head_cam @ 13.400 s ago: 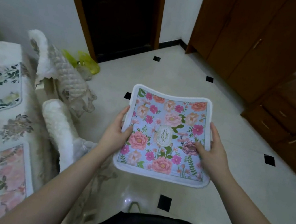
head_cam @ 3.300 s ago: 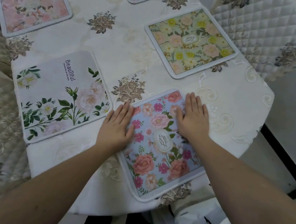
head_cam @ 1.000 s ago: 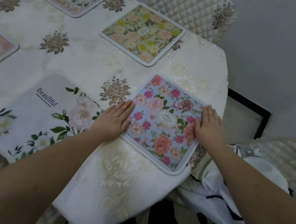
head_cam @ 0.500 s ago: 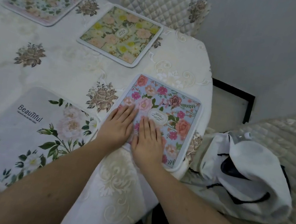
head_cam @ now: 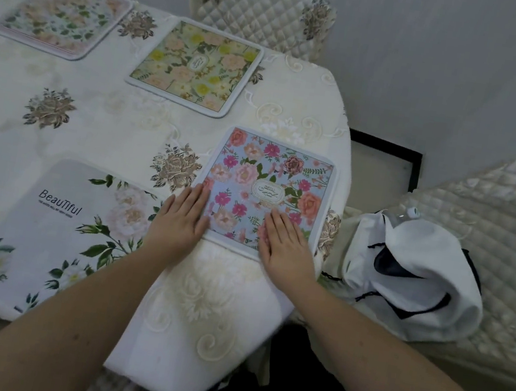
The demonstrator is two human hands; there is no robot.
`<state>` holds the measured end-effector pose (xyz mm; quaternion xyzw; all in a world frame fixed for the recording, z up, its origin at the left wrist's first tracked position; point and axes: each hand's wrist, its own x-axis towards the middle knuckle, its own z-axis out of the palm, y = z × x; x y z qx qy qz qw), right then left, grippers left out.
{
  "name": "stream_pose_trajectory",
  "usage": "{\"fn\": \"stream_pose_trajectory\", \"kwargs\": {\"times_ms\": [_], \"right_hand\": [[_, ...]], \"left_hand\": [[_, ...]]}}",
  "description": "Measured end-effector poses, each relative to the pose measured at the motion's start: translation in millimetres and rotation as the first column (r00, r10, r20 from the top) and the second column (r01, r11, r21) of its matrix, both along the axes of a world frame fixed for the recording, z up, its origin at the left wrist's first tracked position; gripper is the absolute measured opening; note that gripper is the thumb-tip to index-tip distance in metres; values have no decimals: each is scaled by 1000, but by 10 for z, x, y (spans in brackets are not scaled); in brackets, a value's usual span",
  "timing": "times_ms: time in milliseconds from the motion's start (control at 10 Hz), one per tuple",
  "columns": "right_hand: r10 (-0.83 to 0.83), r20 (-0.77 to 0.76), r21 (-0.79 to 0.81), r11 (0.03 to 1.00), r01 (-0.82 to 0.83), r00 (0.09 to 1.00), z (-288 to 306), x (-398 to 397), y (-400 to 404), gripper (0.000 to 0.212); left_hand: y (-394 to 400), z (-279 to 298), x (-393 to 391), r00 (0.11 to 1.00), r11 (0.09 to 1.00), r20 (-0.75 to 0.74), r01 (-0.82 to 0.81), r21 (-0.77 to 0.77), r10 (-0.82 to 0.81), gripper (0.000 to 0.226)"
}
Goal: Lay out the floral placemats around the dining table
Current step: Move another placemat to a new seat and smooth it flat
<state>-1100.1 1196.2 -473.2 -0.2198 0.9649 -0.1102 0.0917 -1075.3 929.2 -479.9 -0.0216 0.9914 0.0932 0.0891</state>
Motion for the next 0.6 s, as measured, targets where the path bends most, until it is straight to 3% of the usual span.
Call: {"fn": "stream_pose_trajectory", "kwargs": {"times_ms": [400,600], "right_hand": [[-55,212,203,979,11,976,366,220,656,57],[-166,256,145,981,132,952,671,540,856,59]], "left_hand": [[-151,313,344,973,972,230,74,-225,-21,64],[310,679,328,929,968,371,97,-233,-3,66]]}}
